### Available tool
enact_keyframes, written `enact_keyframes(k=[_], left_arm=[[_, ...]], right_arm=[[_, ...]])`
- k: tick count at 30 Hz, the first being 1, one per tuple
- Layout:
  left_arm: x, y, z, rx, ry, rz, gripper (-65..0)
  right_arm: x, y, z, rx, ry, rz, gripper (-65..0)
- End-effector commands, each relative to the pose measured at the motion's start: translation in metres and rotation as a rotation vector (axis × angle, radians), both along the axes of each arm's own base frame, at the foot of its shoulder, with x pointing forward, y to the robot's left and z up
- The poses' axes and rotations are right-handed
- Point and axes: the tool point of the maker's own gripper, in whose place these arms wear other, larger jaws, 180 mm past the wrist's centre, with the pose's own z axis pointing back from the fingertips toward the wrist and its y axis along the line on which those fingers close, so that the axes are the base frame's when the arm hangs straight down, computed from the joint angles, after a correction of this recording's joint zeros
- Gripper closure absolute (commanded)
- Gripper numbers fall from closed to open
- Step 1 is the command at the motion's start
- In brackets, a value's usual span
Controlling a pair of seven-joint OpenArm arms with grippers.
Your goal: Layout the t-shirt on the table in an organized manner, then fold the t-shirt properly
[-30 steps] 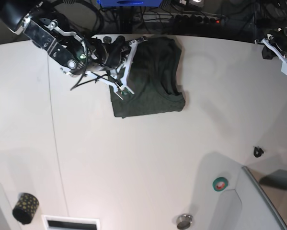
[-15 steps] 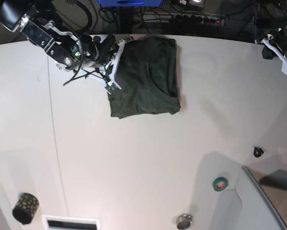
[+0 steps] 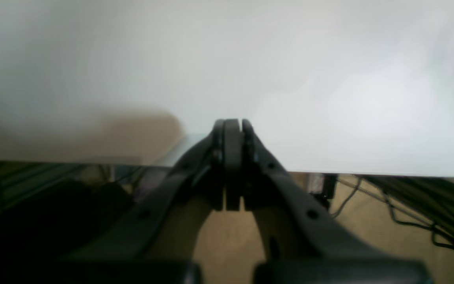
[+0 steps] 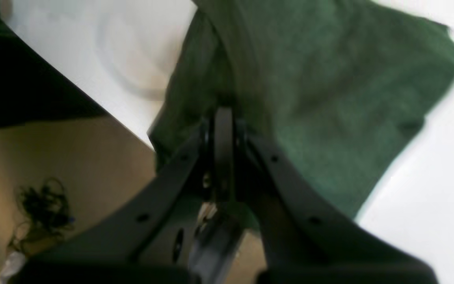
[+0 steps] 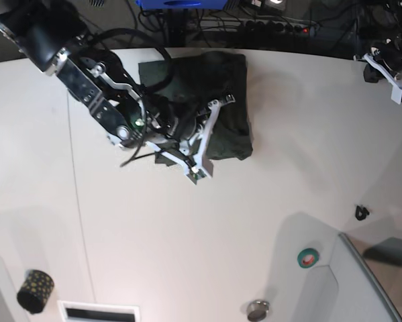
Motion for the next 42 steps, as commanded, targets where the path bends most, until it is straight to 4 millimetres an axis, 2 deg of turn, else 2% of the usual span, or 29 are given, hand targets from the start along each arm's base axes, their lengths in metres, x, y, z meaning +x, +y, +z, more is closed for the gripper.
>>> enact_keyframes(k=[1,4,6,8,14,18,21,24,27,31,34,37,40,42], left_arm=[[0.006,0.007,0.010,0.021,-0.029,-0.012,0.0],[0.005,0.003,0.008,0.011,-0.029,-0.008,0.0],[0.005,0.003,0.008,0.011,-0.029,-0.008,0.0],[0.005,0.003,0.008,0.011,-0.029,-0.008,0.0],[0.004,0.004,0.008,0.013,-0.027,-0.007,0.0],[0.005,0.003,0.008,0.012,-0.028,-0.007,0.0],[0.005,0.003,0.008,0.011,-0.028,-0.008,0.0],[0.005,0.002,0.007,0.009,-0.027,-0.008,0.0],[0.006,-0.009,0.001,-0.006,-0.011,-0.043,0.0],[0.008,-0.030,-0.008,-0.034,0.012,-0.104,0.0],[0.013,-0.050,-0.012,-0.059,0.018,-0.159,0.0],[0.021,-0.071,-0.007,-0.070,-0.015,-0.197,0.0],[0.027,-0.090,0.008,-0.065,-0.068,-0.235,0.0],[0.028,-0.100,0.018,-0.060,-0.096,-0.257,0.0]], right_arm=[[0.014,0.012,0.012,0.026,-0.032,0.004,-0.2],[0.022,0.040,0.011,0.025,-0.056,0.070,-0.2],[0.030,0.052,0.001,0.009,-0.072,0.083,-0.2],[0.041,0.056,-0.012,-0.020,-0.089,0.081,-0.2],[0.047,0.060,-0.044,-0.092,-0.099,0.095,-0.2],[0.055,0.064,-0.055,-0.120,-0.127,0.100,-0.2],[0.053,0.075,-0.065,-0.117,-0.122,0.122,-0.2],[0.052,0.081,-0.069,-0.098,-0.129,0.153,-0.2],[0.051,0.082,-0.068,-0.096,-0.127,0.154,-0.2],[0.054,0.092,-0.044,-0.046,-0.169,0.174,-0.2],[0.059,0.098,-0.007,0.009,-0.222,0.173,-0.2],[0.070,0.079,0.036,0.051,-0.234,0.075,-0.2],[0.071,0.042,0.058,0.087,-0.232,-0.025,-0.2],[0.070,0.012,0.062,0.098,-0.237,-0.088,-0.2]])
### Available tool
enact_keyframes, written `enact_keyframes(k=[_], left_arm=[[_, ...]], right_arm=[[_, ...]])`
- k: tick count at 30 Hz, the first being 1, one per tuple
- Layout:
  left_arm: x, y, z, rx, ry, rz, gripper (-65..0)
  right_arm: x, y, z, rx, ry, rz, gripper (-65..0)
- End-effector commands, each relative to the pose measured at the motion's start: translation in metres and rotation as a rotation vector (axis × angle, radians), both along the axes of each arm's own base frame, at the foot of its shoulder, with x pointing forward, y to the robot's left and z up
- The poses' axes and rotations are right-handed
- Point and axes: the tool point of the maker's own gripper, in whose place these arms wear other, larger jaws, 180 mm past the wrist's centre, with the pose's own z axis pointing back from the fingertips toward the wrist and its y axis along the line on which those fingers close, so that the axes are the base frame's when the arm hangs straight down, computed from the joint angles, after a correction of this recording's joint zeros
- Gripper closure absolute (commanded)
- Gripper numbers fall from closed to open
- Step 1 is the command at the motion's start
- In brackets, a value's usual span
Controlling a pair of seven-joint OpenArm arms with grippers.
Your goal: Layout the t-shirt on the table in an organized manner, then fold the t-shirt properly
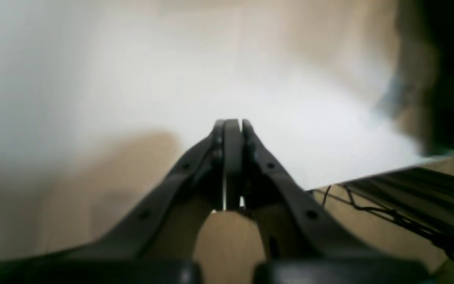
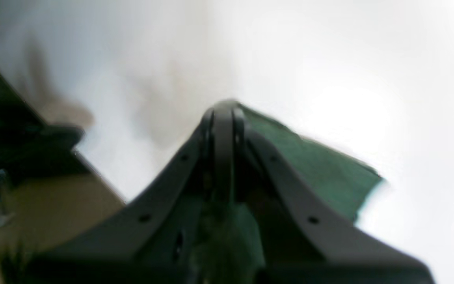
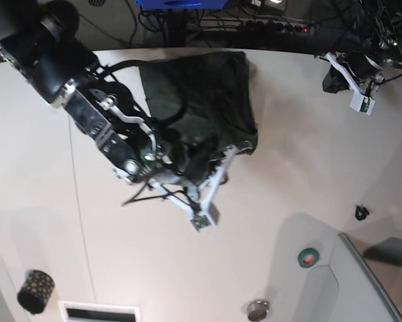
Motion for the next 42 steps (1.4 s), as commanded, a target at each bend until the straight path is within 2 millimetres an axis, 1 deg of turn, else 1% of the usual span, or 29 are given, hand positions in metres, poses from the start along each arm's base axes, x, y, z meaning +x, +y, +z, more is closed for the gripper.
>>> enact_keyframes(k=[1,2,4,5,7,10,11,12,14,16,17,20,23,26,28,32,34,36,39,42], left_arm=[[0.001,0.001,0.008,0.013,-0.019,-0.013,0.0],[0.000,-0.002,0.010,0.009,-0.012,-0.012,0.0],[-0.005,-0.006,0.008,-0.027,0.024,-0.004,0.0],[-0.005,-0.011,0.009,-0.072,0.024,0.007,-3.3],[0.000,-0.018,0.015,-0.173,-0.004,0.030,-27.2],[0.007,-0.024,0.017,-0.321,-0.038,0.093,-57.3],[0.008,-0.025,0.017,-0.359,-0.047,0.113,-65.0],[0.015,-0.029,0.019,-0.388,-0.063,0.119,-65.0],[0.021,-0.044,0.013,-0.419,-0.051,0.096,-65.0],[0.022,-0.062,0.003,-0.455,-0.017,0.064,-65.0],[0.025,-0.075,0.000,-0.481,-0.010,0.050,-65.0],[0.029,-0.097,-0.007,-0.537,0.002,0.045,-65.0],[0.033,-0.114,-0.008,-0.575,-0.001,0.039,-65.0],[0.038,-0.128,-0.007,-0.592,0.001,0.007,-65.0],[0.039,-0.134,-0.011,-0.606,0.014,0.003,-65.0],[0.041,-0.132,-0.027,-0.630,0.054,0.043,-65.0],[0.038,-0.134,-0.036,-0.644,0.081,0.065,-65.0],[0.032,-0.135,-0.048,-0.616,0.119,0.062,-65.0],[0.022,-0.148,-0.060,-0.557,0.163,0.026,-65.0],[0.022,-0.162,-0.065,-0.513,0.178,-0.012,-65.0]], right_arm=[[0.005,-0.011,0.012,0.028,-0.030,-0.025,-0.2],[0.004,-0.030,0.006,0.016,-0.020,-0.064,-0.2],[0.000,-0.062,-0.008,-0.014,0.005,-0.122,-0.2],[-0.004,-0.076,-0.017,-0.039,0.018,-0.129,-0.2],[-0.016,-0.096,-0.031,-0.069,0.038,-0.116,-0.2],[-0.027,-0.115,-0.043,-0.064,0.036,-0.138,-0.2],[-0.031,-0.123,-0.047,-0.066,0.032,-0.149,-0.2],[-0.033,-0.129,-0.049,-0.063,0.024,-0.156,-0.2],[-0.037,-0.139,-0.053,-0.062,0.016,-0.173,-0.2],[-0.041,-0.144,-0.056,-0.059,0.019,-0.183,-0.2],[-0.042,-0.148,-0.057,-0.061,0.021,-0.191,-0.2],[-0.046,-0.156,-0.066,-0.073,0.044,-0.203,-0.2],[-0.051,-0.161,-0.080,-0.093,0.082,-0.207,-0.2],[-0.055,-0.163,-0.088,-0.103,0.103,-0.210,-0.2],[-0.055,-0.164,-0.089,-0.104,0.106,-0.211,-0.2],[-0.054,-0.165,-0.089,-0.105,0.105,-0.214,-0.2],[-0.054,-0.165,-0.089,-0.105,0.104,-0.217,-0.2],[-0.053,-0.166,-0.088,-0.105,0.102,-0.218,-0.2],[-0.053,-0.166,-0.088,-0.105,0.102,-0.218,-0.2],[-0.053,-0.166,-0.088,-0.105,0.101,-0.220,-0.2]])
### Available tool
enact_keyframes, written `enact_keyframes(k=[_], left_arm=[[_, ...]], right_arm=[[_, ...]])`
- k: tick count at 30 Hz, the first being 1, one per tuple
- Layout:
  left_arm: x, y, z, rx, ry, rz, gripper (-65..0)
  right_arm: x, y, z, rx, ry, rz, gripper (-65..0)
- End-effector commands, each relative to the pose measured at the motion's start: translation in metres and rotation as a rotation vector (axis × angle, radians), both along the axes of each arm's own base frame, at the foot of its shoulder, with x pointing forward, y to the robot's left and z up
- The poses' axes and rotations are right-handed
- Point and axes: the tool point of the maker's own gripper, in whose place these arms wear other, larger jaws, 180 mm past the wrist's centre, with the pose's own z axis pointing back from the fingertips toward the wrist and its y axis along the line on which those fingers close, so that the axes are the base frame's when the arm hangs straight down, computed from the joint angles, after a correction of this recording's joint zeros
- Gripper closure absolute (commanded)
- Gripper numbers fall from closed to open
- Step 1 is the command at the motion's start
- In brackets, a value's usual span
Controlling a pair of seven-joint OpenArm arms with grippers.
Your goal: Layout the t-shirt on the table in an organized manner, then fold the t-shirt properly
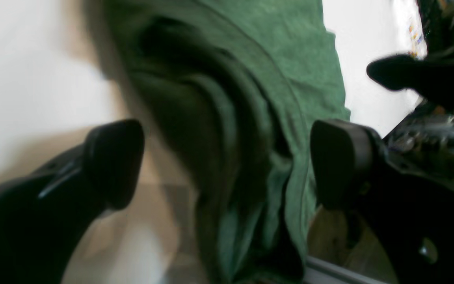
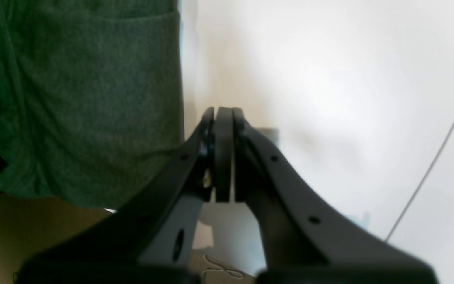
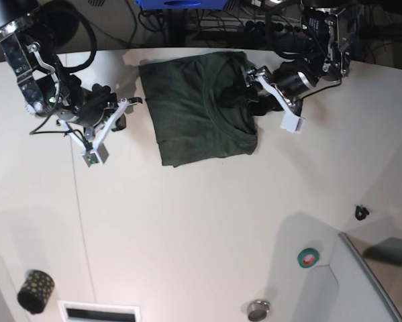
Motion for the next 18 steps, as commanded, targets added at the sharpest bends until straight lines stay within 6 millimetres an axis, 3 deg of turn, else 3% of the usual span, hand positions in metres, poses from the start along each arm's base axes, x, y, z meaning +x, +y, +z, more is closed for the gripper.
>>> enact_keyframes(k=[1,8,14,15,18], left_arm=[[-0.025,0.001,-0.022,0.086,0.120,-0.063,-65.0],[-0.026,0.000,-0.024,0.090,0.125,-0.067,-63.2],[-0.012,-0.001,-0.021,0.093,0.102,-0.074,-5.4],[-0.012,-0.001,-0.021,0.092,0.105,-0.073,0.0],[-0.003,-0.001,-0.017,0.096,0.088,-0.080,0.0]], right_arm=[[0.011,-0.001,0.010,0.009,-0.044,-0.001,-0.2],[0.011,-0.002,0.010,0.007,-0.042,-0.001,-0.2],[0.012,-0.003,0.011,0.007,-0.046,-0.003,-0.2],[0.013,-0.003,0.011,0.007,-0.047,-0.004,-0.2],[0.016,-0.020,0.012,-0.002,-0.052,-0.059,-0.2]])
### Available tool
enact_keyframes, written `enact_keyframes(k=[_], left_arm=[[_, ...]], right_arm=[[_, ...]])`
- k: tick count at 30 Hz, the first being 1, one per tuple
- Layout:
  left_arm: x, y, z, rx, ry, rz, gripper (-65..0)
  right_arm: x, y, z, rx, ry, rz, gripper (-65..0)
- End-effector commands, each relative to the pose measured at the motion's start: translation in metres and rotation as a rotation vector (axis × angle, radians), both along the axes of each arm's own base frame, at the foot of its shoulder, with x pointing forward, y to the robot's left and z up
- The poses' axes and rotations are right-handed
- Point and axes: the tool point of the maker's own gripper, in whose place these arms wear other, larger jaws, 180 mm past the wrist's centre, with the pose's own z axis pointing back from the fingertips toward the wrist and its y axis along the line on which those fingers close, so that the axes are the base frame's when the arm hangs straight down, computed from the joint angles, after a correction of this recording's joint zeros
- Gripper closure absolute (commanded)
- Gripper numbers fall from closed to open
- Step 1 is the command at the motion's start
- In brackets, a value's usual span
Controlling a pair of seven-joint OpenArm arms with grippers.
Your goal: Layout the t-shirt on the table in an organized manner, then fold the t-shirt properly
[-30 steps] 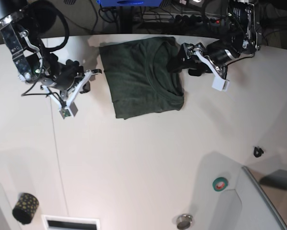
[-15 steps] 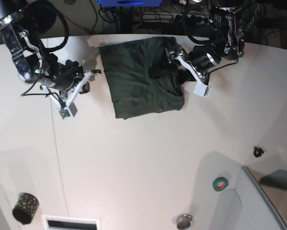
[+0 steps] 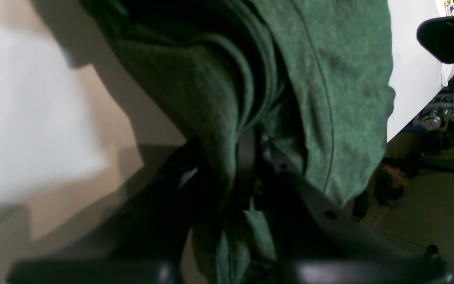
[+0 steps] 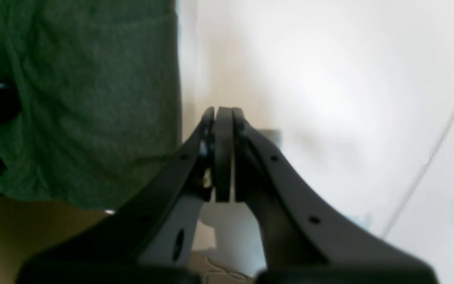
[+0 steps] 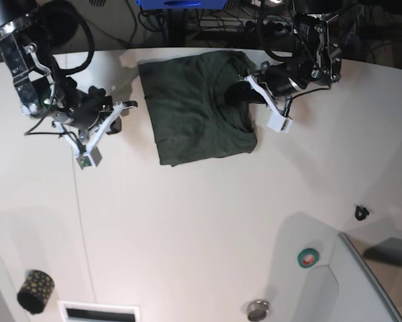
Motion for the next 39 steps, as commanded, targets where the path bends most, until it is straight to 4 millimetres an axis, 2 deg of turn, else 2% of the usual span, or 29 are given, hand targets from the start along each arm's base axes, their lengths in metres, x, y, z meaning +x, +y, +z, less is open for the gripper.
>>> enact_keyframes(k=[1,6,10,12,18,22,27,31,34,39], left_arm=[[0.004,0.008,0.000,0.044,0.004,-0.022,0.0],[0.024,0.027,0.013,0.146,-0.012,-0.150,0.0],[0.048,0.030,0.036,0.279,-0.086,-0.360,0.0],[0.058,0.024,0.043,0.330,-0.117,-0.468,0.0],[0.070,-0.001,0.051,0.495,-0.183,-0.868,0.0],[0.064,-0.015,0.049,0.599,-0.211,-1.135,0.0],[0.071,-0.014,0.037,0.881,-0.281,-1.426,0.0],[0.093,-0.025,0.038,1.088,-0.388,-1.499,0.0],[0.104,-0.040,0.044,1.118,-0.474,-1.500,0.0],[0.110,-0.064,0.045,1.141,-0.532,-1.513,0.0]], right_arm=[[0.009,-0.012,0.008,-0.006,-0.039,-0.029,-0.2],[0.009,-0.048,0.010,-0.033,-0.081,-0.121,-0.2],[0.004,-0.062,0.006,-0.058,-0.072,-0.137,-0.2],[0.003,-0.070,0.004,-0.071,-0.064,-0.148,-0.2],[-0.004,-0.073,-0.003,-0.075,-0.039,-0.157,-0.2],[-0.007,-0.073,-0.005,-0.075,-0.031,-0.159,-0.2],[-0.007,-0.075,-0.005,-0.078,-0.031,-0.169,-0.2],[-0.006,-0.091,-0.002,-0.063,-0.041,-0.262,-0.2],[-0.008,-0.105,-0.001,-0.049,-0.044,-0.344,-0.2],[-0.013,-0.106,-0.004,-0.046,-0.033,-0.357,-0.2]])
